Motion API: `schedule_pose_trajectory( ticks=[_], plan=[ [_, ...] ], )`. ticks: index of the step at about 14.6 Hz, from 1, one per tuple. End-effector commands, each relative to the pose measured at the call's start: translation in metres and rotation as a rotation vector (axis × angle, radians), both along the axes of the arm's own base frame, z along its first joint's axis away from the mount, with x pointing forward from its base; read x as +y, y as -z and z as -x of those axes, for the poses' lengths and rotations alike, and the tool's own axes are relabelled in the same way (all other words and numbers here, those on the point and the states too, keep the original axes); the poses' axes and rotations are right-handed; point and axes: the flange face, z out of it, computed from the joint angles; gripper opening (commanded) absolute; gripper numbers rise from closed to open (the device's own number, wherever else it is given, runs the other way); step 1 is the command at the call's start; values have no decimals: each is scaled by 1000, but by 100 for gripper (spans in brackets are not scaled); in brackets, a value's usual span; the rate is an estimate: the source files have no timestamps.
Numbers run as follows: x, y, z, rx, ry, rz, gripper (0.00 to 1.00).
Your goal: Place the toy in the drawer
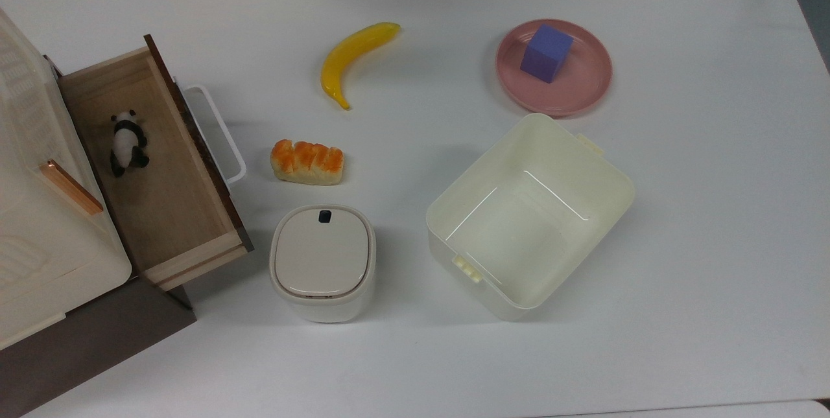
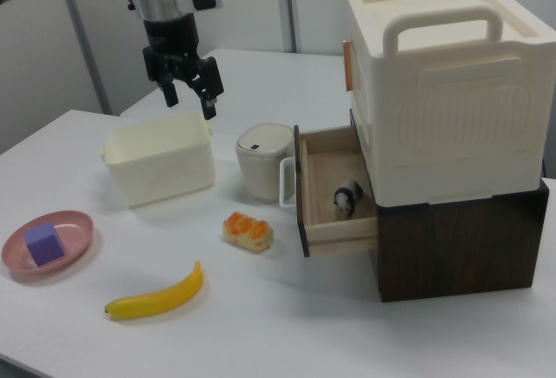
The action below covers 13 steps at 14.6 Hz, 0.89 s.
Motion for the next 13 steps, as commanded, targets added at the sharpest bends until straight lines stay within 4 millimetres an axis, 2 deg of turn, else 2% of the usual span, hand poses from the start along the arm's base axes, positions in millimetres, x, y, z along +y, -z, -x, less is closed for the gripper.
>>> schedule_pose_trajectory(
  ticks=[1, 6, 10, 13],
  plan=[
    [-1, -9, 12, -45, 90, 1, 100],
    [-8, -16, 22, -44, 185, 11, 100],
    [-11, -15, 23, -26, 84, 5, 100],
    [-15, -15, 25, -19, 98, -1, 100]
  ],
)
